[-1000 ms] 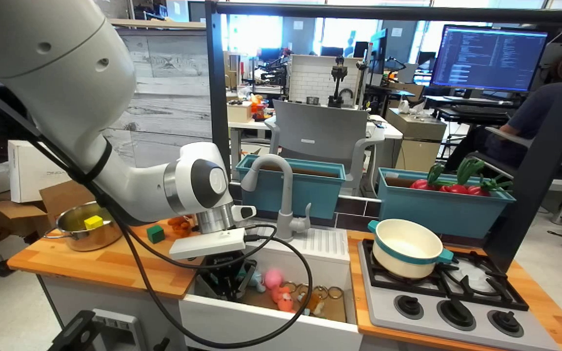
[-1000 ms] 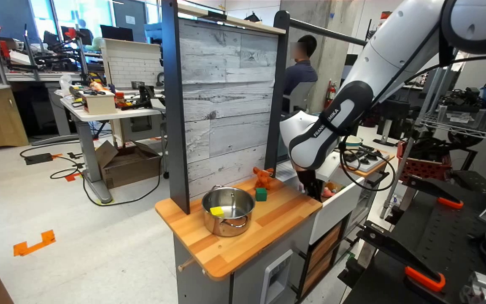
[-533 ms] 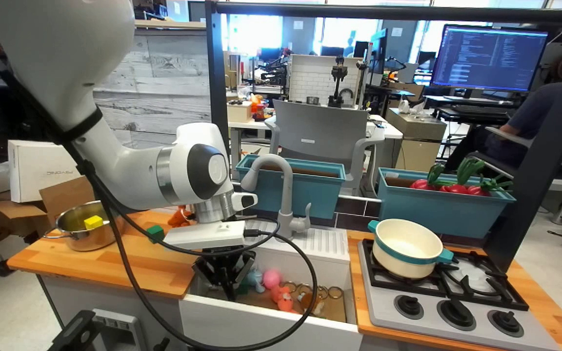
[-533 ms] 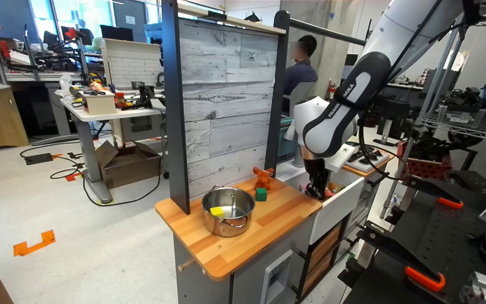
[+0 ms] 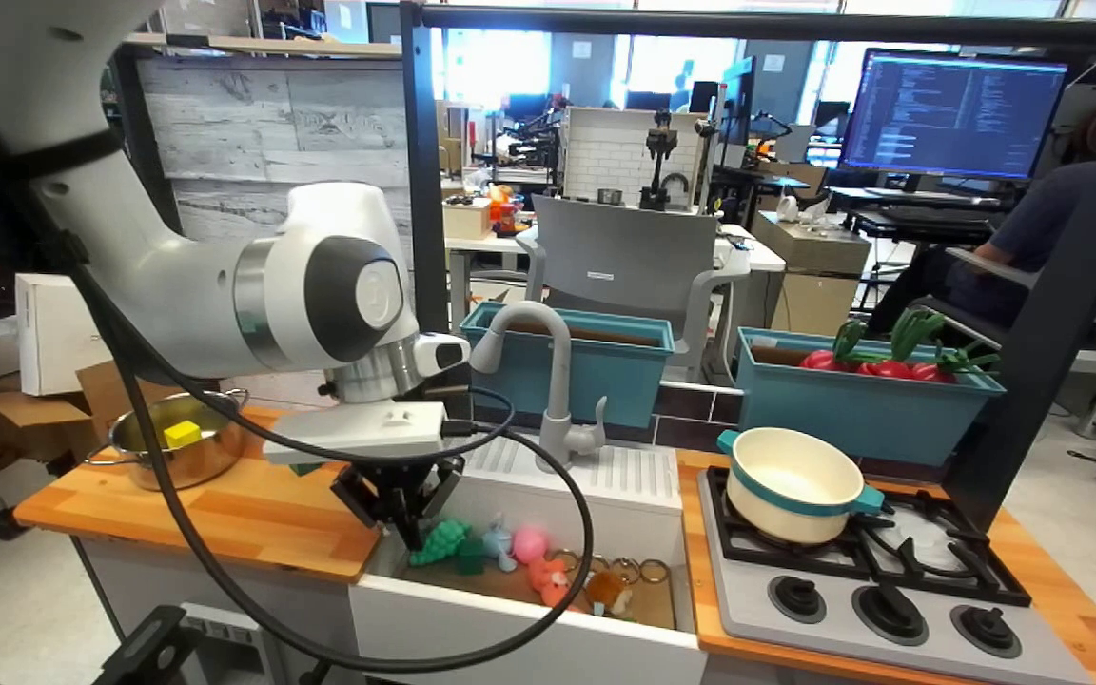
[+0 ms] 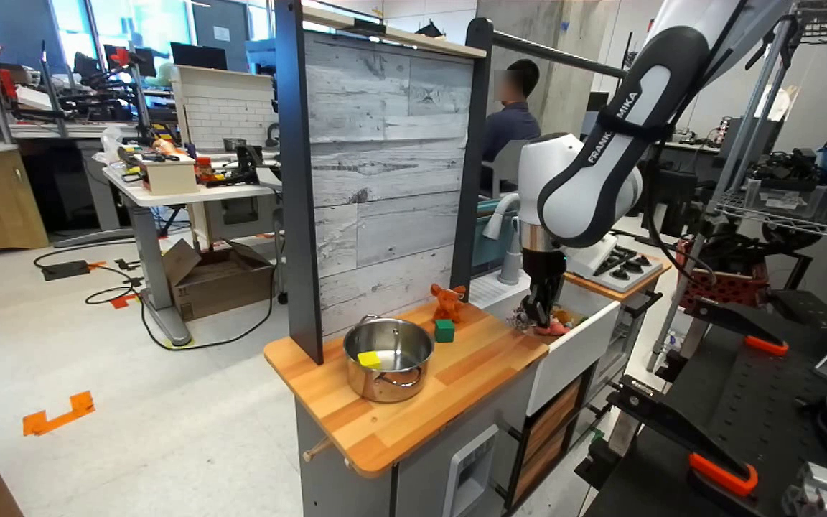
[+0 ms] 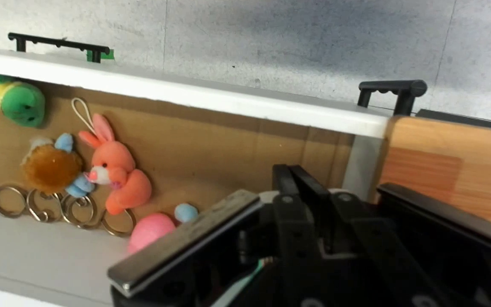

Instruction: Pick up the orange and brown plush toys from the sink and place them on the countertop

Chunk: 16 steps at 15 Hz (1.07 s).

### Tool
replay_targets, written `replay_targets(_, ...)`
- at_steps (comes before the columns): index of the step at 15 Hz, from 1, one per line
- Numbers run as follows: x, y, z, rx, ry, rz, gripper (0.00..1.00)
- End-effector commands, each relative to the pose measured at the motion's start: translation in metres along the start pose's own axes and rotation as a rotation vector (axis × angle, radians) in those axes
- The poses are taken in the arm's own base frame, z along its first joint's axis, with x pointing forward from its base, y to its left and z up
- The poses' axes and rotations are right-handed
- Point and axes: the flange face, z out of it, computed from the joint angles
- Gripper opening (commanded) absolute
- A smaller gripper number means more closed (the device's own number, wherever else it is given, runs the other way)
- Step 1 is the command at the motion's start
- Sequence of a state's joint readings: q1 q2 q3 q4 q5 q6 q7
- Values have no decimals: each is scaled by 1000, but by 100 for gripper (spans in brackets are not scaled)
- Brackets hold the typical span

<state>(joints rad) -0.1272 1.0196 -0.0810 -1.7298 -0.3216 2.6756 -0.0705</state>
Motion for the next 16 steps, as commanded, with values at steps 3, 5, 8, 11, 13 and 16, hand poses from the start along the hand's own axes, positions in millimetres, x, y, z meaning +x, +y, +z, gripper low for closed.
replay_targets(3, -2, -36, -60, 107, 50, -196, 1)
replay_targets(5, 2, -53, -73, 153, 44, -261, 1)
replay_targets(8, 8, -68, -78, 166, 6, -294, 1)
replay_targets(11, 13, -71, -72, 122, -27, -285, 1)
replay_targets(13, 17, -69, -70, 91, -37, -277, 1)
replay_targets(16, 23, -65, -70, 36, -39, -230, 32)
